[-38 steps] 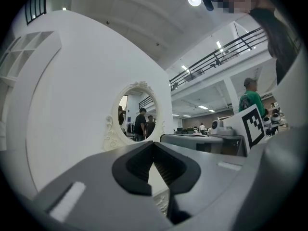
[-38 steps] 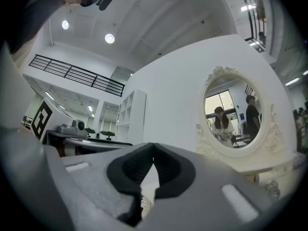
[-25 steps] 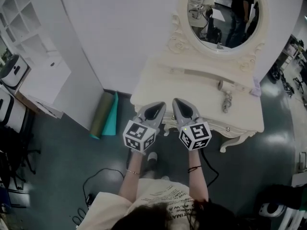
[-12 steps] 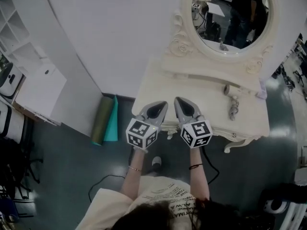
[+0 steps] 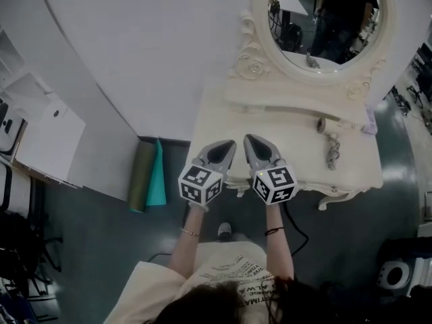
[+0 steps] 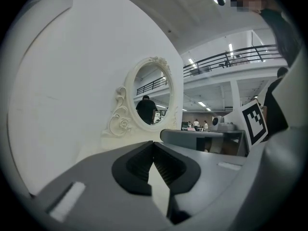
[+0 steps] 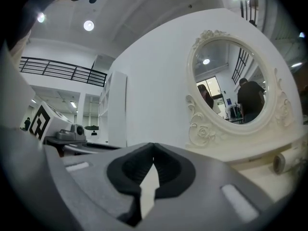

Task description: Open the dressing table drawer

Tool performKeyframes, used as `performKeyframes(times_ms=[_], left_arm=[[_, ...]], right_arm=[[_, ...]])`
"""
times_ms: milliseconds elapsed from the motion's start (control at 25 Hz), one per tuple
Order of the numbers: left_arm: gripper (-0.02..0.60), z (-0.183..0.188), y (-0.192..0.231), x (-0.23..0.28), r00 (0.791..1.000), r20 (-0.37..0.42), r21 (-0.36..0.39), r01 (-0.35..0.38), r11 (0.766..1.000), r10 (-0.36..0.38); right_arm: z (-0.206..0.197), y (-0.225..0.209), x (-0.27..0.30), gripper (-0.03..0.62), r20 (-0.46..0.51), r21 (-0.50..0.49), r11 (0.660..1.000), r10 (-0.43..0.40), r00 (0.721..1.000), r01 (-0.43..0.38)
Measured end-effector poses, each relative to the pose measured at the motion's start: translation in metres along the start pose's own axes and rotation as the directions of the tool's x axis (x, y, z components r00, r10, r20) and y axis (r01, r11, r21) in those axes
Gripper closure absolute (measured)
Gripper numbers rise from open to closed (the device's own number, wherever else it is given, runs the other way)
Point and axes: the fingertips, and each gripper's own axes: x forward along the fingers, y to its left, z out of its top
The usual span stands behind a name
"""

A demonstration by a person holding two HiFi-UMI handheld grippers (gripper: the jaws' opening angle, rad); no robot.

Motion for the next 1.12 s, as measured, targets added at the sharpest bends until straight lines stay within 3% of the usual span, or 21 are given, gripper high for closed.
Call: performKeyframes(times_ms=[520, 1120], left_arm=[[0.594, -0.020, 0.040, 0.031, 0.999, -0.044, -0.071, 0.006, 0.997, -0.009], [0.594, -0.047, 0.089, 0.101, 0.991, -0.129, -0.137, -0.052, 0.989, 0.034]], right_arm=[[-0.023, -0.033, 0.041, 0.591, -0.068, 0.032, 0.998, -0.056, 0.996, 0.058], [-0.056, -0.091, 0.106, 0.591, -0.177, 0.078, 0.997, 0.017, 0.984, -0.003]])
